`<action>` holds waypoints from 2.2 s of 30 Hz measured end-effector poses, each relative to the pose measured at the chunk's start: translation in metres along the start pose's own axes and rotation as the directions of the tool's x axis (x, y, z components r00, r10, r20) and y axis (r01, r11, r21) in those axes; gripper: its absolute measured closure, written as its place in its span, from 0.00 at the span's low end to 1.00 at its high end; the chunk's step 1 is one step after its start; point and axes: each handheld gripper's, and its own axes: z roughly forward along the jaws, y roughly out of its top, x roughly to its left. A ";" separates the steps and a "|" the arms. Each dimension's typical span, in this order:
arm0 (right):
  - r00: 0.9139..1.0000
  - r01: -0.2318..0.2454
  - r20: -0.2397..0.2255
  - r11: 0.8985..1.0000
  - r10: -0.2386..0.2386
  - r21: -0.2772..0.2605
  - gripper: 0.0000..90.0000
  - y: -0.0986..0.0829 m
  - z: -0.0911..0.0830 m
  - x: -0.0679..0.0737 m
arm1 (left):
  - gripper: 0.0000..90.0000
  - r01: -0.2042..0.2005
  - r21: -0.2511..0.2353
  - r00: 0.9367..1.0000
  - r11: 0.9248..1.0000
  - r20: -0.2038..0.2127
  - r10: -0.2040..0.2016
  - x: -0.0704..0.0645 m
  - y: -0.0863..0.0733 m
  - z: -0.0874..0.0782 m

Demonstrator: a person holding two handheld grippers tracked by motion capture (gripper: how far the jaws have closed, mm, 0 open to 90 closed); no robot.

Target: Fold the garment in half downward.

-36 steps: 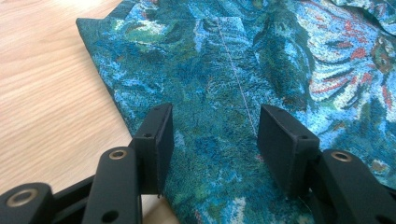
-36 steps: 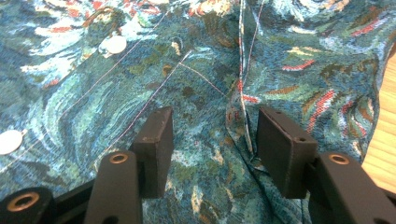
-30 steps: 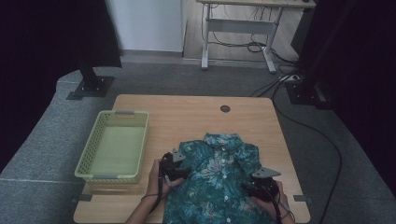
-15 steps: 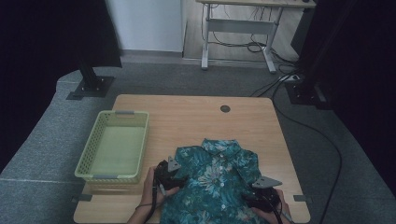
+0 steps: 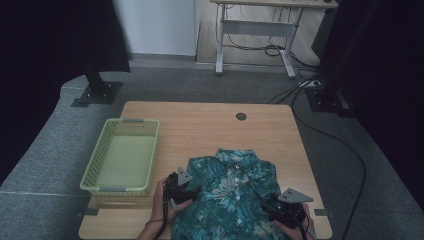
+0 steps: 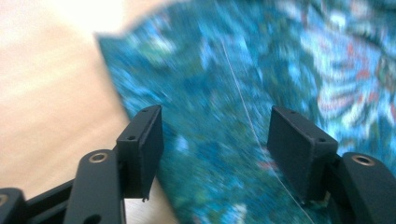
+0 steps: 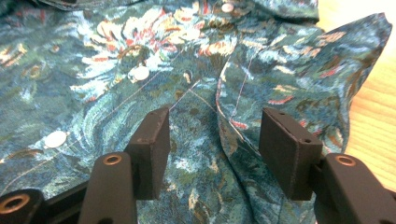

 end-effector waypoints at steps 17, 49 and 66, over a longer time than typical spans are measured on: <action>1.000 -0.014 -0.008 1.000 0.014 -0.018 0.47 0.004 -0.001 -0.006 | 0.39 0.068 0.004 0.997 0.998 0.021 -0.068 0.029 0.014 0.007; 1.000 -0.005 -0.022 1.000 0.005 0.008 0.46 0.001 0.003 -0.004 | 0.47 0.041 0.042 0.998 0.998 0.045 -0.043 0.057 0.031 0.061; 1.000 -0.003 -0.026 1.000 0.003 0.009 0.46 0.000 0.003 -0.003 | 0.85 -0.034 0.033 0.999 0.999 0.020 0.033 0.040 0.033 0.062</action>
